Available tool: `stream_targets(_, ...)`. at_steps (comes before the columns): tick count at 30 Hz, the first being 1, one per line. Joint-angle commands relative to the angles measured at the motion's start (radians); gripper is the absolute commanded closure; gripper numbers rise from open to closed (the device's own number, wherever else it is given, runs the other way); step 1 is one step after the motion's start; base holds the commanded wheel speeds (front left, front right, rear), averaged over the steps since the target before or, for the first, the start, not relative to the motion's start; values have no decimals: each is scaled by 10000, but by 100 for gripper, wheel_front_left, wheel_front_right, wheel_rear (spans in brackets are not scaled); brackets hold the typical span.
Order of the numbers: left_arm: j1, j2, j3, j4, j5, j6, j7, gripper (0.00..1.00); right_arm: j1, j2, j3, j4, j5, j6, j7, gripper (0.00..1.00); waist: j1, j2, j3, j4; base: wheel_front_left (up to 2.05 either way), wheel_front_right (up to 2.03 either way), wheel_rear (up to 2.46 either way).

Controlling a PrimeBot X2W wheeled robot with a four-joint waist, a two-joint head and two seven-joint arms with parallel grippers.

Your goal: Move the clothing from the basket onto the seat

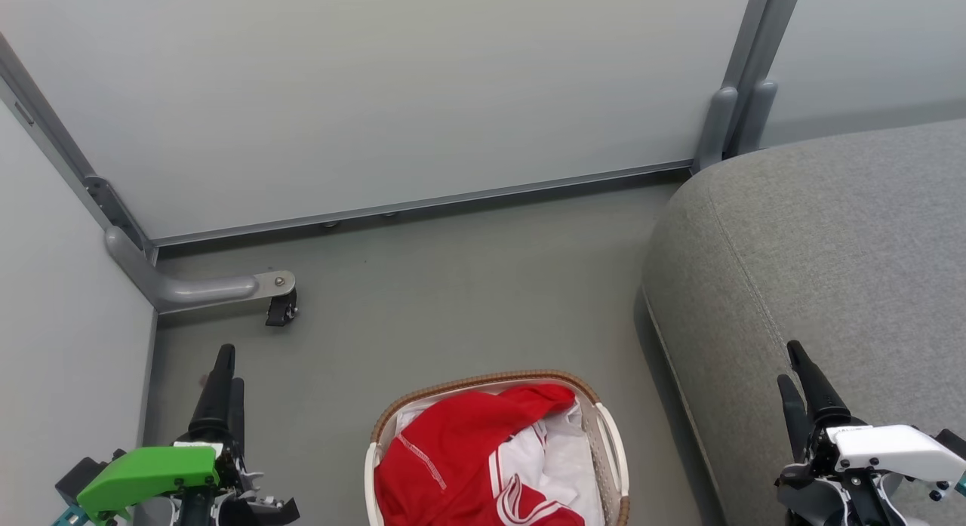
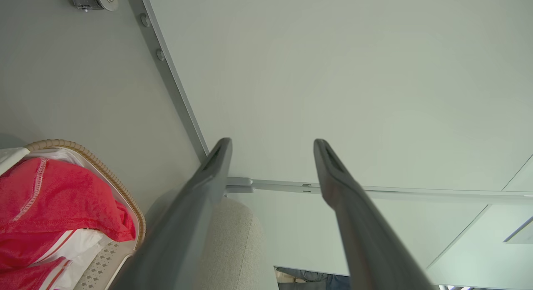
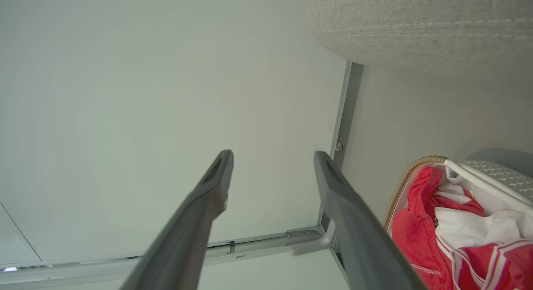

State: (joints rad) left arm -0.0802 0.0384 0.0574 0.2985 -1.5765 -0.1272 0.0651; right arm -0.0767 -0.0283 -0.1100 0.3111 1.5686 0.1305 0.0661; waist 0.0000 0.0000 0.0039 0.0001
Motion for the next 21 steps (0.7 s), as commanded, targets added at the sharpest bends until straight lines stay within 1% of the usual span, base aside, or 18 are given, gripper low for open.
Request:
stream_targets(1, -122, 43, -91, -194, 284, -8, -123, 0, -110, -88, -83, -108, -284, 0, -127, 0, 0, 0, 2, 2, 0, 0, 0)
stream_targets(5, -146, 49, -228, -297, 835, -10, -304, 0, -119, -98, -218, -207, -951, 0, -309, 0, 0, 0, 9, 4, 0, 0, 0)
stream_targets(9, -196, 54, -307, -392, 1608, -12, -477, 0, -122, -108, -316, -333, -1641, 1, -482, 0, 0, 0, 14, 7, 0, 0, 0)
stream_targets(21, -353, 71, -667, -791, 4027, 95, -957, 0, -141, -132, -194, -1096, -4831, 1, -962, 0, 0, 0, 42, 16, 0, 0, 0)
